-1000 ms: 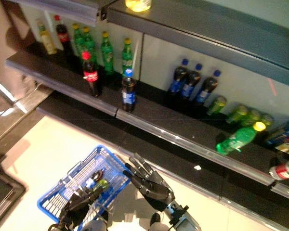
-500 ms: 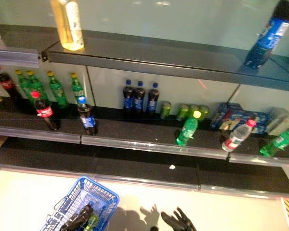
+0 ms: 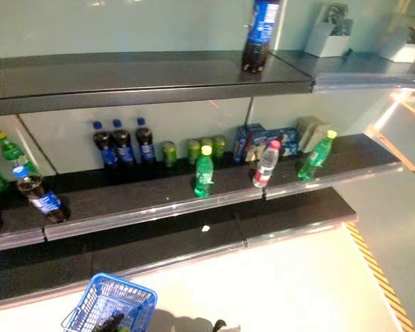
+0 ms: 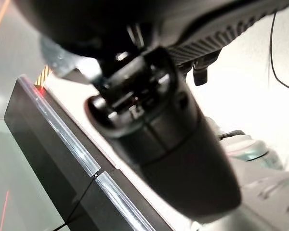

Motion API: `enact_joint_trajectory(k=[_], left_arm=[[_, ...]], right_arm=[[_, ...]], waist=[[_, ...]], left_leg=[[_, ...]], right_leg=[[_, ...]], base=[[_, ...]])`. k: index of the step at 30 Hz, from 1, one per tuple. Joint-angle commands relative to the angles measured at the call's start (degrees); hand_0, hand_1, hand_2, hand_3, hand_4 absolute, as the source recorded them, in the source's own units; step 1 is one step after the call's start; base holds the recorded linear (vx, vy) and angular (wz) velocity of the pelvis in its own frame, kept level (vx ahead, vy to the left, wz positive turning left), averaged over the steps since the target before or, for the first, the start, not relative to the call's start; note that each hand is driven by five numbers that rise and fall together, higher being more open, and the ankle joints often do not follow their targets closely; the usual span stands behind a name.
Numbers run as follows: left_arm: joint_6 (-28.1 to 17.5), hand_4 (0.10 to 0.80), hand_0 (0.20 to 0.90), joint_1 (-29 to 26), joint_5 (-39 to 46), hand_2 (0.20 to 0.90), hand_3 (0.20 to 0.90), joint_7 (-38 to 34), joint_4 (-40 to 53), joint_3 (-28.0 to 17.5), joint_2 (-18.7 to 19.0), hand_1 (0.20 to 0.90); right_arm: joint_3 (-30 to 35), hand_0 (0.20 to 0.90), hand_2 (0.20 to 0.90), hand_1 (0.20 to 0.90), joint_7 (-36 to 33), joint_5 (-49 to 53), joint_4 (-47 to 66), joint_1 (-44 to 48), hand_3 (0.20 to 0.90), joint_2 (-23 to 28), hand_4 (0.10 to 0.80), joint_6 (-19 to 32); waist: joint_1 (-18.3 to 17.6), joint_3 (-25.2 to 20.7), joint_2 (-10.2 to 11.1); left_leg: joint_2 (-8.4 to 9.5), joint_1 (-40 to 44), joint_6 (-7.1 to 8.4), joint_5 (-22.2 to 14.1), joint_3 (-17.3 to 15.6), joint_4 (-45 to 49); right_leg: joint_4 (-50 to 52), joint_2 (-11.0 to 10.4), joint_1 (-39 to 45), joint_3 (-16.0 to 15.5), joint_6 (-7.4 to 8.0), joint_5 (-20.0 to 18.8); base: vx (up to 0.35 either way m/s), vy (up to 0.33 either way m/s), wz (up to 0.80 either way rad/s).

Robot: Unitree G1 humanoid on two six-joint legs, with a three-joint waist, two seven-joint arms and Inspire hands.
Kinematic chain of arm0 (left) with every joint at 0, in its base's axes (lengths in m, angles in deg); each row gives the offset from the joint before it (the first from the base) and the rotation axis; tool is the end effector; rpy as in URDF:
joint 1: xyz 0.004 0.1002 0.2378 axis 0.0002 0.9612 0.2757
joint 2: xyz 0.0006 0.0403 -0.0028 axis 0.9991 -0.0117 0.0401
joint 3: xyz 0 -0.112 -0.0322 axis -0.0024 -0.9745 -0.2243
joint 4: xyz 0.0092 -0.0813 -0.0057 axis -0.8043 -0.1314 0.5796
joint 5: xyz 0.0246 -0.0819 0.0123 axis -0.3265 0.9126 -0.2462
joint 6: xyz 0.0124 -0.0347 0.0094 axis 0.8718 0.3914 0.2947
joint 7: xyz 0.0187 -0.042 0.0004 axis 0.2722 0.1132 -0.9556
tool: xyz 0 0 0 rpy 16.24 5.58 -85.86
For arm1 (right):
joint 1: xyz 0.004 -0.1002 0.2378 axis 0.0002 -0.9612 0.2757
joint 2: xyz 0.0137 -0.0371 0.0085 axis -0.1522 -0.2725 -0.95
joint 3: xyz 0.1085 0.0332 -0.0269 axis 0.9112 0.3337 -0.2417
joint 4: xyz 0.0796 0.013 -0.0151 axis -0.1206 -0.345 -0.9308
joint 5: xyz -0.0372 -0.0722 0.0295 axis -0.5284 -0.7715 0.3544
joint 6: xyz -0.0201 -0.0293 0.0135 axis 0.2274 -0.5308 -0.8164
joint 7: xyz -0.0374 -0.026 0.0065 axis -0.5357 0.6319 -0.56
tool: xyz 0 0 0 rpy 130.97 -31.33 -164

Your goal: Pick up the drink and place into the basket.

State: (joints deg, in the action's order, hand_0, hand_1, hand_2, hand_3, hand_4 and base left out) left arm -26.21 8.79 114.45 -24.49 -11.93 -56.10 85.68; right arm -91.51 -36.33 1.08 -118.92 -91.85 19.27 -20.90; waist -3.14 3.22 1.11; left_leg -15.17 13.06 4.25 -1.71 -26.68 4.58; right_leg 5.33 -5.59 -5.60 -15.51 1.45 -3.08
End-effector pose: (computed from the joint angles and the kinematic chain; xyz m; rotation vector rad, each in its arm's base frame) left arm 0.0345 0.2179 -0.1188 -0.6902 0.9058 0.9603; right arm 0.0200 -0.2193 -0.1180 0.0538 1.2145 -0.4361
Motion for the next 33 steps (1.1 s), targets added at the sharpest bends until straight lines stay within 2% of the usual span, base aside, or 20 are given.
enact_joint_trajectory(k=[1,2,4,5,7,10,12,13,14,19,21,22,23,24,25,27,28,30,31,33], left_arm=[[-8.2,0.100,0.300,0.7,4.1,0.300,0.200,-0.6,3.0,-2.9,1.8,0.300],[-8.4,0.100,0.300,0.7,5.0,0.300,0.200,-0.7,2.9,-3.1,1.5,0.300],[-9.8,0.100,0.300,1.0,10.2,0.300,0.200,-0.3,2.9,-4.3,0.2,0.300],[-9.9,0.100,0.300,1.1,10.7,0.300,0.200,-0.1,2.9,-4.3,0.0,0.300],[-10.8,0.100,0.300,1.7,12.9,0.300,0.200,1.2,3.6,-5.0,-0.9,0.300],[-10.4,0.100,0.300,2.3,12.9,0.300,0.200,0.6,5.1,-5.0,-0.8,0.300],[-10.1,0.100,0.300,2.5,12.2,0.300,0.200,-0.5,5.7,-5.1,-0.5,0.300],[-10.1,0.100,0.300,2.5,12.2,0.300,0.200,-0.5,5.7,-5.1,-0.5,0.300],[-9.7,0.100,0.300,2.4,12.1,0.300,0.200,-1.1,5.6,-4.9,-0.3,0.300],[-10.0,0.100,0.300,2.7,12.5,0.300,0.200,-1.1,5.0,-4.0,-0.4,0.300],[-9.9,0.100,0.300,2.8,11.6,0.300,0.200,-1.7,5.2,-5.3,-0.9,0.300],[-10.0,0.100,0.300,2.9,12.0,0.300,0.200,-1.8,5.2,-5.3,-0.8,0.300],[-10.3,0.100,0.300,2.8,12.7,0.300,0.200,-2.6,4.8,-5.9,-0.6,0.300],[-10.3,0.100,0.300,2.7,12.6,0.300,0.200,-2.9,4.6,-6.2,-0.5,0.300],[-10.1,0.100,0.300,2.1,12.7,0.300,0.200,-2.8,4.2,-7.2,-0.1,0.300],[-10.2,0.100,0.300,1.4,12.7,0.300,0.200,-2.2,4.1,-7.5,0.6,0.300],[-10.7,0.100,0.300,1.1,13.7,0.300,0.200,-1.8,4.2,-6.7,1.2,0.300],[-11.0,0.100,0.300,1.3,14.2,0.300,0.200,-1.5,4.0,-6.7,1.5,0.300],[-11.1,0.100,0.300,1.4,14.3,0.300,0.200,-1.0,3.9,-6.6,1.7,0.300],[-11.0,0.100,0.300,0.9,14.6,0.300,0.200,0.4,3.3,-6.3,1.8,0.300]], right_arm=[[-0.3,0.900,0.900,0.900,0.7,-2.0,-3.5,3.1,0.900,0.6,0.800,-0.7],[-0.6,0.900,0.900,0.900,0.6,-2.4,-3.5,3.2,0.900,0.6,0.800,-0.6],[-2.9,0.900,0.900,0.900,1.5,-4.8,-2.3,4.2,0.900,1.1,0.800,-2.4],[-3.2,0.900,0.900,0.900,1.6,-4.8,-2.2,4.3,0.900,1.2,0.800,-2.5],[-5.0,0.900,0.900,0.900,2.4,-4.8,-1.5,5.4,0.900,1.9,0.800,-3.1],[-6.2,0.900,0.900,0.900,2.7,-3.6,-0.2,6.4,0.900,2.6,0.800,-4.0],[-7.2,0.900,0.900,0.900,2.8,-2.6,0.1,6.9,0.900,2.6,0.800,-4.1],[-7.2,0.900,0.900,0.900,2.8,-2.6,0.1,6.9,0.900,2.6,0.800,-4.1],[-8.1,0.900,0.900,0.900,2.6,-2.9,0.6,7.2,0.900,2.4,0.800,-4.1],[-9.4,0.900,0.900,0.900,1.6,-3.2,2.6,7.0,0.900,1.8,0.800,-5.6],[-9.5,0.900,0.900,0.900,0.6,-2.2,4.1,6.6,0.900,0.6,0.800,-5.6],[-9.7,0.900,0.900,0.900,0.5,-2.3,4.1,6.7,0.900,0.4,0.800,-5.7],[-10.1,0.900,0.900,0.900,0.2,-2.8,3.8,7.3,0.900,-0.5,0.800,-6.2],[-10.2,0.900,0.900,0.900,-0.1,-2.7,3.7,7.5,0.900,-0.7,0.800,-6.5],[-10.4,0.900,0.900,0.900,-0.5,-2.8,3.0,7.9,0.900,-1.4,0.800,-6.8],[-10.8,0.900,0.900,0.900,0.8,-3.6,2.1,8.2,0.900,-1.8,0.800,-5.9],[-11.0,0.900,0.900,0.900,2.1,-4.0,1.0,8.2,0.900,-2.0,0.800,-4.3],[-10.9,0.900,0.900,0.900,2.5,-3.1,-0.2,8.6,0.900,-2.4,0.800,-3.3],[-10.8,0.900,0.900,0.900,2.2,-2.8,-0.6,8.8,0.900,-2.5,0.800,-3.4],[-10.2,0.900,0.900,0.900,1.8,-2.5,-1.5,9.2,0.900,-2.6,0.800,-3.1]], waist=[[0.7,1.4,1.9],[1.0,1.3,2.0],[3.4,1.6,3.0],[3.7,1.7,3.1],[6.0,2.7,3.7],[7.8,3.9,3.5],[9.0,4.2,2.8],[9.1,4.3,2.8],[10.0,4.5,1.9],[12.2,4.7,0.1],[12.7,3.7,0.1],[12.8,3.4,0.2],[12.9,2.8,1.4],[13.0,2.6,1.6],[12.9,2.5,3.0],[13.0,2.2,4.0],[13.6,1.8,4.9],[13.9,1.5,4.3],[13.8,1.3,3.8],[13.0,1.7,3.1]], left_leg=[[3.45,-6.3,2.80,4.9,3.7,-2.5],[3.21,-6.7,2.97,5.2,4.9,-1.6],[5.76,-10.6,1.74,6.4,13.6,4.3],[6.26,-11.2,1.55,6.2,14.8,5.2],[11.98,-13.8,-1.13,3.1,21.8,9.2],[17.14,-16.2,-3.69,0.0,24.6,11.5],[20.08,-16.7,-4.41,-0.7,27.3,7.9],[20.10,-16.5,-4.42,-0.7,27.3,7.8],[21.88,-19.2,-3.75,1.2,28.2,4.8],[22.88,-24.7,-1.53,8.2,25.0,-0.7],[23.98,-25.8,-2.19,8.5,16.8,-1.0],[24.36,-25.3,-2.80,7.7,16.8,-0.6],[25.80,-23.0,-4.44,5.8,17.3,-0.5],[25.91,-22.9,-4.85,5.3,17.3,-0.2],[26.91,-21.5,-6.26,3.5,17.0,0.9],[26.73,-20.5,-7.30,2.1,16.3,1.6],[26.74,-19.4,-8.18,1.4,16.3,1.1],[25.26,-17.6,-8.52,1.1,17.6,0.6],[24.34,-17.3,-8.35,1.1,18.0,0.5],[23.70,-16.1,-8.22,0.9,19.9,0.5]], right_leg=[[-4.8,1.7,9.4,0.4,3.43,3.4],[-5.0,2.0,9.5,0.6,3.12,3.6],[-5.8,2.5,8.9,2.2,1.88,2.4],[-5.9,2.6,9.0,2.5,1.81,2.4],[-6.0,2.9,9.3,4.6,1.33,2.3],[-6.2,4.0,10.1,7.0,0.94,2.5],[-6.2,5.2,10.5,8.2,1.23,2.5],[-6.2,5.2,10.7,8.2,1.24,2.5],[-6.5,6.5,11.4,9.4,1.33,3.0],[-5.0,9.1,14.0,8.1,1.02,5.7],[-1.8,10.5,15.5,5.5,1.73,6.2],[-0.4,10.9,15.4,5.4,1.74,6.6],[2.9,11.4,16.0,5.7,3.16,5.6],[3.7,11.7,15.9,6.1,3.59,4.9],[6.6,11.6,15.9,6.9,6.00,0.7],[10.1,12.5,15.6,8.1,8.11,-3.2],[15.5,12.7,15.5,7.6,11.07,-8.3],[25.3,13.5,11.5,7.1,12.79,-12.0],[27.2,13.7,9.6,7.2,12.78,-12.5],[26.5,9.8,7.2,6.5,11.30,-7.8]], base=[[0.040,-0.318,-0.45],[0.004,-0.423,-0.40],[0.014,-0.342,-0.62],[0.088,-0.246,-1.19],[0.115,-0.238,-1.56],[0.140,-0.200,-1.10],[0.203,-0.183,-0.82],[0.300,-0.194,-0.69],[0.267,-0.135,-0.76],[0.334,-0.151,-0.03],[0.513,-0.221,-0.03],[0.505,-0.184,0.00],[0.338,-0.111,-0.11],[0.503,-0.158,-0.31],[0.338,-0.116,-0.42],[0.363,-0.152,-0.27],[0.337,-0.160,-0.16],[0.341,-0.198,-0.16],[0.342,-0.218,-0.01],[0.292,-0.211,0.38]])
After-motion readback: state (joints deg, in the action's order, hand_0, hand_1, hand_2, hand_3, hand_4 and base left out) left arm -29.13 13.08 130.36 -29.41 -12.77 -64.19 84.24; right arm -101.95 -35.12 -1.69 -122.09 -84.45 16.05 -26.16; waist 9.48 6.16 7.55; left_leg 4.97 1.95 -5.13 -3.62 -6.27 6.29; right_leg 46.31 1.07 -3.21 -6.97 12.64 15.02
